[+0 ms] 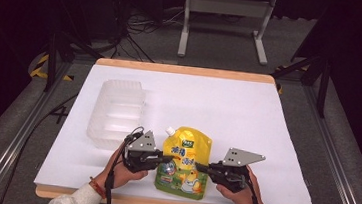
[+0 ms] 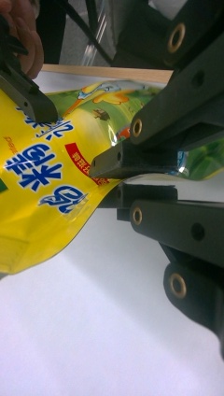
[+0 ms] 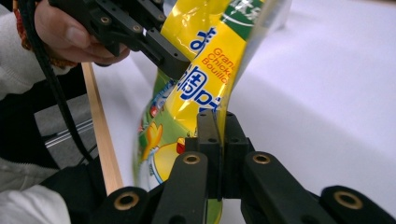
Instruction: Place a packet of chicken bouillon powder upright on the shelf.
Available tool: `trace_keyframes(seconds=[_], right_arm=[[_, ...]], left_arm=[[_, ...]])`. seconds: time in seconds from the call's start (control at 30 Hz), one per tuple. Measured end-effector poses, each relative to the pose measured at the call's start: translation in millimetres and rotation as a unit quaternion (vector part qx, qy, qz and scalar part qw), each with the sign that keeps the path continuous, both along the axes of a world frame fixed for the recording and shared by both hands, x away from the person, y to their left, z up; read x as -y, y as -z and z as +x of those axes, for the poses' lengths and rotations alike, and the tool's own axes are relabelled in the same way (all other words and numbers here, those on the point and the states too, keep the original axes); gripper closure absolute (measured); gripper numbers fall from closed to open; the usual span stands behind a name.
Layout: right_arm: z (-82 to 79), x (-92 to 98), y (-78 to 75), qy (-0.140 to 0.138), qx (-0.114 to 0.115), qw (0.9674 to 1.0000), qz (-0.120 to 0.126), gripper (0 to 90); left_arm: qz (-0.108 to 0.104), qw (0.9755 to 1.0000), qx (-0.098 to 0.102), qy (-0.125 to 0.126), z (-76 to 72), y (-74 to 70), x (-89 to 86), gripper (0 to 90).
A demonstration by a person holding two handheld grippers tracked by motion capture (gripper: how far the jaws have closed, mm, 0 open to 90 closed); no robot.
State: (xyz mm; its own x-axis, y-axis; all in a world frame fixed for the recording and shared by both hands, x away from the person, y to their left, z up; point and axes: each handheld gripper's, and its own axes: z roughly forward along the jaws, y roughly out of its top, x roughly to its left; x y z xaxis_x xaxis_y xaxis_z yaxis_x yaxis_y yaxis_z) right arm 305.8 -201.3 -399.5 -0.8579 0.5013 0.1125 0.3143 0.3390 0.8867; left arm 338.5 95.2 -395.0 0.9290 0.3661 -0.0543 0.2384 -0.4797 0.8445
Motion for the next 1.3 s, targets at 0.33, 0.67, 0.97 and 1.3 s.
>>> trace_keyframes(seconds=[0.33, 0.67, 0.97, 1.3], right_arm=[[1.6, -19.4, -31.8, 0.005, 0.088, 0.9961, -0.012, 89.9], [22.9, -47.5, -51.9, 0.027, 0.129, 0.9912, -0.005, 89.7], [46.9, -88.6, -71.4, 0.021, 0.175, 0.9844, -0.005, 90.0], [89.6, -124.2, -79.1, 0.015, 0.176, 0.9841, 0.010, 90.0]], left_arm=[[-0.017, 0.9975, 0.053, -0.044, 2.0, -31.6, -17.9, 88.1], [-0.052, 0.9919, 0.073, -0.090, 14.6, -47.7, -39.3, 87.2], [-0.070, 0.9787, 0.126, -0.146, 29.5, -59.1, -68.4, 87.2], [-0.100, 0.9684, 0.128, -0.189, 55.8, -61.6, -102.3, 87.6]])
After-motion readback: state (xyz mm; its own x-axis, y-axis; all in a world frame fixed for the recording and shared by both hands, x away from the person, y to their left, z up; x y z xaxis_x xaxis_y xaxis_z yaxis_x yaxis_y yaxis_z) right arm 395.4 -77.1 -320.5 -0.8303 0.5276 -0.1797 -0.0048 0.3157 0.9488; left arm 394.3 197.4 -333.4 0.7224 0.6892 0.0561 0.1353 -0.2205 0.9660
